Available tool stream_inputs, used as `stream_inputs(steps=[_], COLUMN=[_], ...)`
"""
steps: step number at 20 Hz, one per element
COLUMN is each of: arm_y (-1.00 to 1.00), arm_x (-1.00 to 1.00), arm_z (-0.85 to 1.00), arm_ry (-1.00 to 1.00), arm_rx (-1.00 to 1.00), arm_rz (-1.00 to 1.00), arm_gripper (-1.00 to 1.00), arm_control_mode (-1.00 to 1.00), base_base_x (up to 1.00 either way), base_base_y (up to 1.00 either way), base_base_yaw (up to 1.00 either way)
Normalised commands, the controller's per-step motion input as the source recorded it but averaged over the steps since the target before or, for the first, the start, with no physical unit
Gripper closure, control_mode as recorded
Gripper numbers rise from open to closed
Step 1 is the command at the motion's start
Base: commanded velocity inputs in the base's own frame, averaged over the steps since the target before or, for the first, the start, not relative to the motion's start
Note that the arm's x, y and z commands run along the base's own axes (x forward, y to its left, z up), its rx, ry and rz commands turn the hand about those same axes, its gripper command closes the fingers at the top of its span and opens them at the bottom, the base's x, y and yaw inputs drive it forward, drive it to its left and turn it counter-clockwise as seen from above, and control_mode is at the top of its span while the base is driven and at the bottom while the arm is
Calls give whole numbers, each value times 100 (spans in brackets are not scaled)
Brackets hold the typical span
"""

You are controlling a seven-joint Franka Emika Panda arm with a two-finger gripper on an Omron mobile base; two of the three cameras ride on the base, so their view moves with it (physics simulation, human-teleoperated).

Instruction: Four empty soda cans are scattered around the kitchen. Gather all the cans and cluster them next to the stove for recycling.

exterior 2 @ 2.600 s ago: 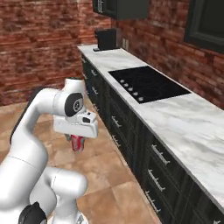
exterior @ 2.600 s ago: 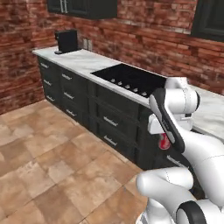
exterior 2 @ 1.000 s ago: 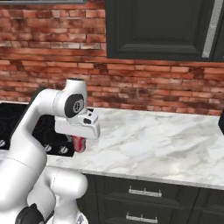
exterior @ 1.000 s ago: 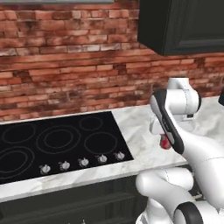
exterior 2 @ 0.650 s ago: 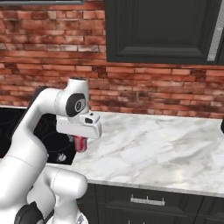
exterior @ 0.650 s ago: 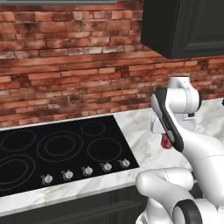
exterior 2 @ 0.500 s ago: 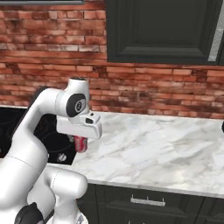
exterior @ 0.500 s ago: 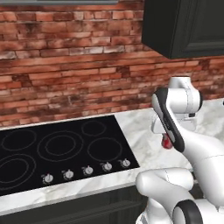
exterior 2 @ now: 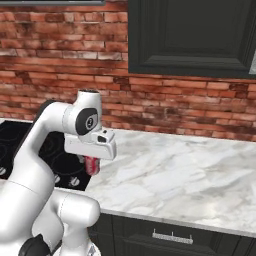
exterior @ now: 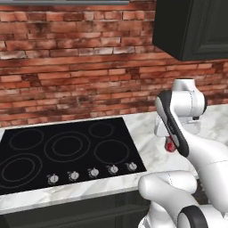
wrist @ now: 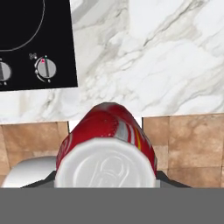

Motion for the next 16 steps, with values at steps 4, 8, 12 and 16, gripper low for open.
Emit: stream_inputs(steps=[4, 8, 12, 16], arm_y=[8, 18, 6, 0], arm_x=[68, 100, 99, 90], arm_z=[-1, -5, -19, -29], arm_ry=[0, 1, 1, 0], arm_rx=[0, 0, 0, 0], arm_rz=[0, 0, 0, 0], arm_gripper=[100, 100, 100, 100], arm_control_mode=[-100, -100, -100, -100], base_base_x=[17, 0, 0, 0], base_base_y=[3, 0, 0, 0], base_base_yaw=[0, 0, 0, 0])
